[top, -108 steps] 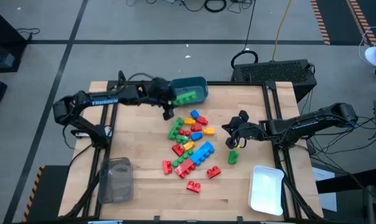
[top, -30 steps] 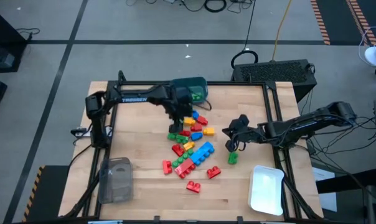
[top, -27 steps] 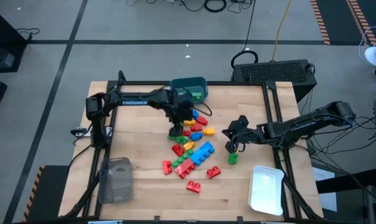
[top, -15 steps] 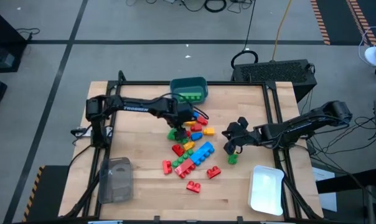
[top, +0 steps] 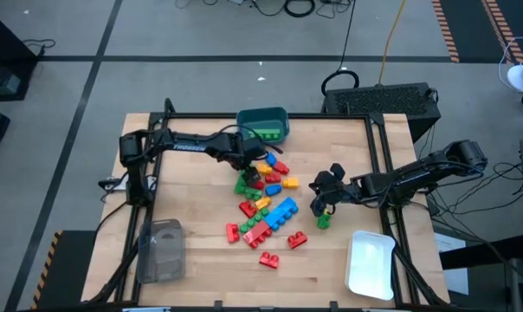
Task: Sort blocks by size
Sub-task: Put the green game piece into the blue container
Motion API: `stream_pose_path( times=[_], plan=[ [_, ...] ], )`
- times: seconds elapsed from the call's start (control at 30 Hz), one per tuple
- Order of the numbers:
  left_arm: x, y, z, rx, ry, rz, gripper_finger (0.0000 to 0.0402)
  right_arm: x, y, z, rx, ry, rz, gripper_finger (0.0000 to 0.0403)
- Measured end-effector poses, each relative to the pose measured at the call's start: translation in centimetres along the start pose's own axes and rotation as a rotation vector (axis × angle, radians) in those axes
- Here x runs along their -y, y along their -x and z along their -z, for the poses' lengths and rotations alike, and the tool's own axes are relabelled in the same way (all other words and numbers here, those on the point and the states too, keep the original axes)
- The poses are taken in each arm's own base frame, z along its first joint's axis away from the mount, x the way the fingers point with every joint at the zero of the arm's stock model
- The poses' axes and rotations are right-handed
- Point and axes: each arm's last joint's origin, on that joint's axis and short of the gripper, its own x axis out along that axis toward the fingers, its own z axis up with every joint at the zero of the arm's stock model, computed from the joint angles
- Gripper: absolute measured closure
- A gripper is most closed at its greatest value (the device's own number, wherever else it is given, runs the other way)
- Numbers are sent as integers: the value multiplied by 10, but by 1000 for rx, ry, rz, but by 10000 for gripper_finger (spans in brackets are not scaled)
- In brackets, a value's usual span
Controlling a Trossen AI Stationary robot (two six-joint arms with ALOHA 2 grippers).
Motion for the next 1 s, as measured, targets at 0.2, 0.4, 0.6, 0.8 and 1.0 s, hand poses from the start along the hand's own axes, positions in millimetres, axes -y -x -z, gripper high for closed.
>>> stream_pose_path(
  times=[0.2, 0.4, 0.6, 0.8, 1.0],
  plan=[
    [3, 4, 0, 14, 50, -34, 114, 0, 0, 0, 0, 4, 0, 399],
    [3, 6, 4, -17, 78, -65, 114, 1, 0, 0, 10, 13, 19, 399],
    [-2, 6, 10, -48, 121, -166, 114, 1, 0, 0, 9, 13, 20, 399],
    [0, -2, 7, -26, 144, -176, 114, 1, 0, 0, 8, 16, 20, 399],
    [1, -4, 4, 6, 155, -163, 114, -3, 2, 3, 9, 36, 6, 399]
  ],
)
